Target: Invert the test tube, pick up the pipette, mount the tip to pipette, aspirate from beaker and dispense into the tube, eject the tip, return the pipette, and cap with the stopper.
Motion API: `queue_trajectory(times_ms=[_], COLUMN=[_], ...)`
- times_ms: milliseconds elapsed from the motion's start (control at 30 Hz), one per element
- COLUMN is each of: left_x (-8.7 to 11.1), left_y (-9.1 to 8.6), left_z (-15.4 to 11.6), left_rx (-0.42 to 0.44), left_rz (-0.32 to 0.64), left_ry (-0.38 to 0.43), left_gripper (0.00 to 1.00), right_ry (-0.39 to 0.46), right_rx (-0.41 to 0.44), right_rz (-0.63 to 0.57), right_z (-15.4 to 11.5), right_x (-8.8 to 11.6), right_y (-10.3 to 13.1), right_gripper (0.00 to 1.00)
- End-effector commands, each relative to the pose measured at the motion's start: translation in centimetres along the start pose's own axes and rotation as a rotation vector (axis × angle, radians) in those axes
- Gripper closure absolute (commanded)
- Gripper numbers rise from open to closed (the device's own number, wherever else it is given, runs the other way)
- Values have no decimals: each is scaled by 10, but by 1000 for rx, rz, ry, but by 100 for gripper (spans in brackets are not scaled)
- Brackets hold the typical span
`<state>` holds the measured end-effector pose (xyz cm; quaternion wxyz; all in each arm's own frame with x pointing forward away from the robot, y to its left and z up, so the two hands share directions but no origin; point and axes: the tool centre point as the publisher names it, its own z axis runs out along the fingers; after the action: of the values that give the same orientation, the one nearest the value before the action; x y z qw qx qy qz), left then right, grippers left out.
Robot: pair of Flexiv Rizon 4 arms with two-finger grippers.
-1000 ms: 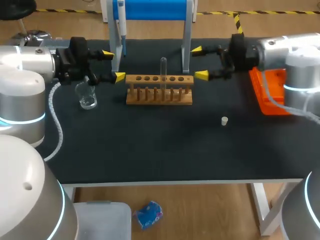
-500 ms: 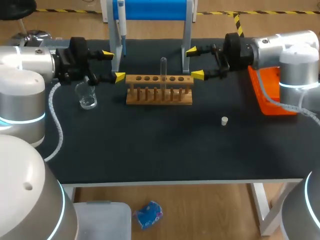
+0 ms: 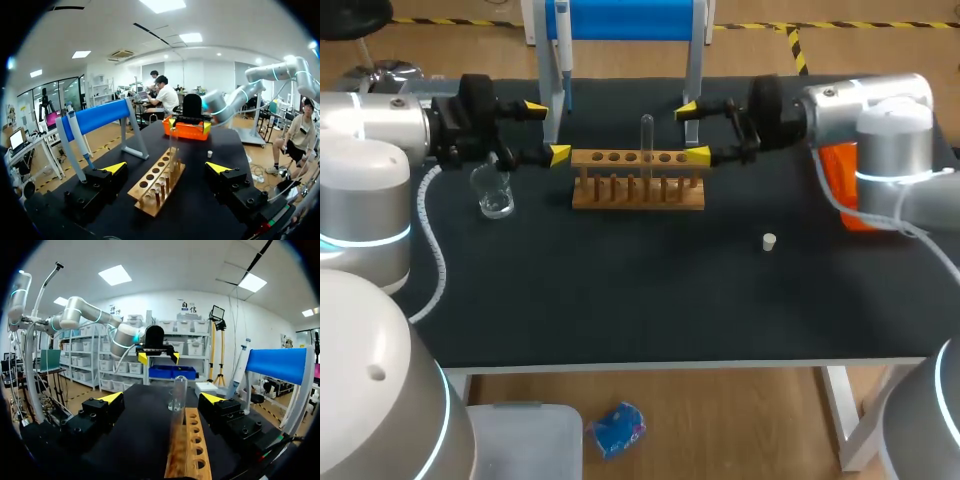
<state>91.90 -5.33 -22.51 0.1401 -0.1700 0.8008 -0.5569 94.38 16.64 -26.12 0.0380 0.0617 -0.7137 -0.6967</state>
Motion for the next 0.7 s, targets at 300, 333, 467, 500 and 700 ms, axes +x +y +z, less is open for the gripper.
queue_trajectory(times_ms=[300,333,467,500,700], left_x=[1,1,1,1,1], left_y=[0,0,0,0,0], left_z=[0,0,0,0,0], left_rx=[1,1,1,1,1], left_rz=[1,1,1,1,1], left_ry=[-4,-4,-4,-4,-4], left_gripper=[0,0,0,0,0], right_ry=[38,36,32,33,33], right_rx=[-37,-41,-50,-52,-42], right_rz=[42,48,50,50,58], right_z=[38,40,49,50,54], right_x=[-21,-21,-21,-21,-19], right_y=[-12,-12,-10,-11,-19], right_gripper=[0,0,0,0,0])
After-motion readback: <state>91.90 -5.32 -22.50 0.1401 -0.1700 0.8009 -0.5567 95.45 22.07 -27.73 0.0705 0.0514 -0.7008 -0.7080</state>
